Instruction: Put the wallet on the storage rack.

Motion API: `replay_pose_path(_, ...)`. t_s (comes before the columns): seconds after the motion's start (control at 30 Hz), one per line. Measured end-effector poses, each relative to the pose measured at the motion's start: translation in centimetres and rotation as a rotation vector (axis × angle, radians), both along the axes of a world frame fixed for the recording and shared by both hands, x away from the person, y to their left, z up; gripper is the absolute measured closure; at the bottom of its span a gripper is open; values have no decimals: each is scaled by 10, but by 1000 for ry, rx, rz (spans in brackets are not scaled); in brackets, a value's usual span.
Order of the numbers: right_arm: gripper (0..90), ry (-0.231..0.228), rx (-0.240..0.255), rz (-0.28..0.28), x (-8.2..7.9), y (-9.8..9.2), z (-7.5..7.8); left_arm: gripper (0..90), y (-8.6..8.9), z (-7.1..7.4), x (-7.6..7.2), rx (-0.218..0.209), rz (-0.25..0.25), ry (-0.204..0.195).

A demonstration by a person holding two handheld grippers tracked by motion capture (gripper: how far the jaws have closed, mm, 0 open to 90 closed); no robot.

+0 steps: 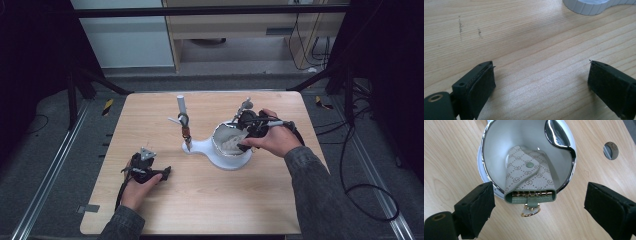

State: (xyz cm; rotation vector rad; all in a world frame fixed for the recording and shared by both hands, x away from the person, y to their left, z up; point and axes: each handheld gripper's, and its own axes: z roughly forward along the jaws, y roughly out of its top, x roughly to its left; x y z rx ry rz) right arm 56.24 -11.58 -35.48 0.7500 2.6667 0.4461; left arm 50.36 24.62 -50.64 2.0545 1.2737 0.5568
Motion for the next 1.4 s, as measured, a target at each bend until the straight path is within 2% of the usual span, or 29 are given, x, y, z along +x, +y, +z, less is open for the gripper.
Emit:
replay_pose_path(0.23,68,-26,40,-30,-5,-11,0,61,0,0,0,1,-1,3)
replay_pose_path(0.27,68,-28,74,-42,-7,-16,0,60,0,0,0,1,-1,3)
replay_pose_path(0.37,56,-30,103,-69,-9,-25,0,59,0,0,0,2,-2,3)
replay_pose_path(0.43,56,-32,101,-78,-9,-27,0,59,0,0,0,-2,0,1)
replay_pose_path(0.47,59,-56,119,-99,-11,-33,0,58,0,0,0,-2,0,1)
replay_pose_path(0.53,56,-61,149,-102,-14,-40,0,56,-1,0,0,-1,0,0)
replay_pose_path(0.63,59,-82,163,-127,-18,-49,-1,48,-1,-1,0,0,-3,0)
replay_pose_path(0.8,63,-92,191,-164,-22,-62,-4,39,-1,-1,0,0,-4,-3)
replay_pose_path(0.87,74,-102,196,-179,-24,-69,-7,38,-1,-1,0,2,-7,-4)
replay_pose_path(1.03,107,-109,245,-238,-30,-88,-17,35,-1,-1,0,1,-9,-4)
replay_pose_path(1.3,130,-126,272,-275,-37,-100,-33,29,-1,-2,0,-1,-9,-4)
replay_pose_path(1.4,133,-128,289,-300,-42,-107,-45,27,-1,-2,0,0,-10,-4)
